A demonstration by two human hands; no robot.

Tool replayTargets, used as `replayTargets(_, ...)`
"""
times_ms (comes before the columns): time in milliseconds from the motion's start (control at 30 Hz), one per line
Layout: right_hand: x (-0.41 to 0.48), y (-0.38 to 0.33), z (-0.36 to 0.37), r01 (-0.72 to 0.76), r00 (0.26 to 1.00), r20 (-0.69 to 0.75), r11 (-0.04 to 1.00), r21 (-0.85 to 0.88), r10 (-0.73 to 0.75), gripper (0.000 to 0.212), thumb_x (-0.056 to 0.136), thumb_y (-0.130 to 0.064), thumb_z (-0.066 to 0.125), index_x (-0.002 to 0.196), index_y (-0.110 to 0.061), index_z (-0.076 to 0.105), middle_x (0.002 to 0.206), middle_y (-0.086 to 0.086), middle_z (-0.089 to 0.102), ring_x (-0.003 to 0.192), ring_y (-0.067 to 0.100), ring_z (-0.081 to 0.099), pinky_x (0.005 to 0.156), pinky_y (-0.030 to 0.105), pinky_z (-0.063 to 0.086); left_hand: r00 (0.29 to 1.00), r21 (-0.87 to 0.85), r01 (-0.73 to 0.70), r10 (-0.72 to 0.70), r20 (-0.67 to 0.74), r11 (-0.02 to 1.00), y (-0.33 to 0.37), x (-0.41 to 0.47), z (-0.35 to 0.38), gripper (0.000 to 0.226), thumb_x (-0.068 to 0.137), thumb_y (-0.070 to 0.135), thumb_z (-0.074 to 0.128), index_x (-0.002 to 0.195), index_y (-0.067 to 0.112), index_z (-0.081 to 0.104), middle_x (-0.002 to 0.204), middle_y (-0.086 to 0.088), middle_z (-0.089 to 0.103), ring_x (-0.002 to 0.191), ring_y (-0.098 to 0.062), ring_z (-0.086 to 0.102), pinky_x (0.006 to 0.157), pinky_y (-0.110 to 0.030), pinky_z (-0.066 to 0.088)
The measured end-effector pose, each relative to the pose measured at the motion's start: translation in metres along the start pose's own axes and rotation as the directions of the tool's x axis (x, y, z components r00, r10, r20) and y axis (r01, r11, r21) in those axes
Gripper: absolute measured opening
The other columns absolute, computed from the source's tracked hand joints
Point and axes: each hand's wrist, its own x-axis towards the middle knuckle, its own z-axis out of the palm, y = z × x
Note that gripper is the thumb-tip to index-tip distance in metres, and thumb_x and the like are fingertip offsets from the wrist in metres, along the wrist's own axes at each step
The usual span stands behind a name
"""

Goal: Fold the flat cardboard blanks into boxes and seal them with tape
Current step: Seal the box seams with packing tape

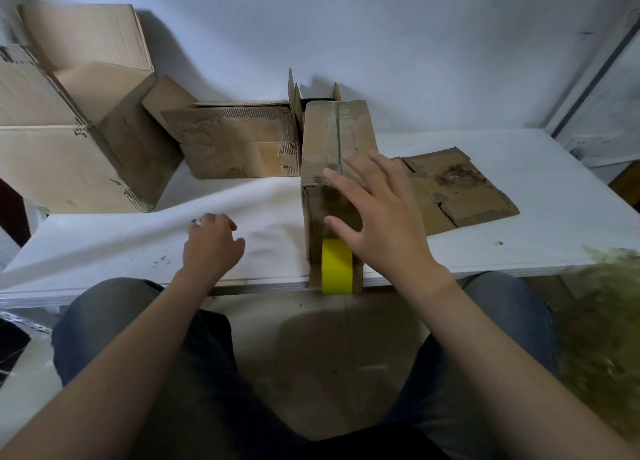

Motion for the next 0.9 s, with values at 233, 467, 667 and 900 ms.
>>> replayTargets(233, 0.02, -0.019, 0.014, -0.034, 0.997, 0.067, 0.999, -0.017, 0.035, 0.054, 0.091, -0.052, 0.055, 0.139, -0.028, 0.058, 0.147, 0.001, 0.05, 0.137, 0.033, 0.039, 0.115, 0.054, 0.031, 0.995, 0.082, 0.053, -0.06, 0.083, 0.995, -0.04, 0.034, 0.012, 0.053, 0.093, 0.013, 0.057, 0.143, 0.011, 0.04, 0.165, -0.007, 0.017, 0.146, -0.046, 0.019, 0.11, -0.058, 0.037)
replayTargets(467, 0.025, -0.024, 0.02, -0.085, 0.992, 0.09, 0.994, -0.064, 0.09, 0.051, 0.093, -0.055, 0.044, 0.136, -0.032, 0.059, 0.14, -0.005, 0.057, 0.132, 0.028, 0.041, 0.113, 0.048, 0.033, 0.999, 0.117, -0.038, 0.035, 0.026, 0.992, -0.052, 0.053, 0.012, 0.051, 0.094, 0.001, 0.044, 0.14, 0.022, 0.056, 0.144, -0.004, 0.055, 0.132, -0.039, 0.041, 0.098, -0.049, 0.043)
replayTargets(667, 0.027, -0.025, 0.02, -0.114, 0.987, 0.11, 0.992, -0.054, 0.119, 0.047, 0.095, -0.055, 0.045, 0.135, -0.035, 0.059, 0.139, -0.009, 0.056, 0.132, 0.026, 0.041, 0.111, 0.045, 0.034, 0.994, 0.109, -0.015, 0.027, -0.103, 0.994, -0.052, 0.062, 0.023, 0.025, 0.099, 0.02, 0.06, 0.12, 0.024, 0.072, 0.11, -0.006, 0.073, 0.11, -0.035, 0.052, 0.078, -0.039, 0.045)
replayTargets(900, 0.028, -0.022, 0.017, -0.142, 0.985, 0.102, 0.99, 0.025, 0.139, 0.046, 0.096, -0.054, 0.045, 0.132, -0.033, 0.062, 0.135, -0.009, 0.059, 0.129, 0.024, 0.04, 0.106, 0.045, 0.041, 0.992, -0.065, -0.036, 0.028, -0.122, 0.997, -0.035, 0.042, 0.012, 0.022, 0.09, 0.03, 0.073, 0.108, 0.019, 0.077, 0.1, -0.004, 0.076, 0.105, -0.029, 0.057, 0.074, -0.033, 0.045)
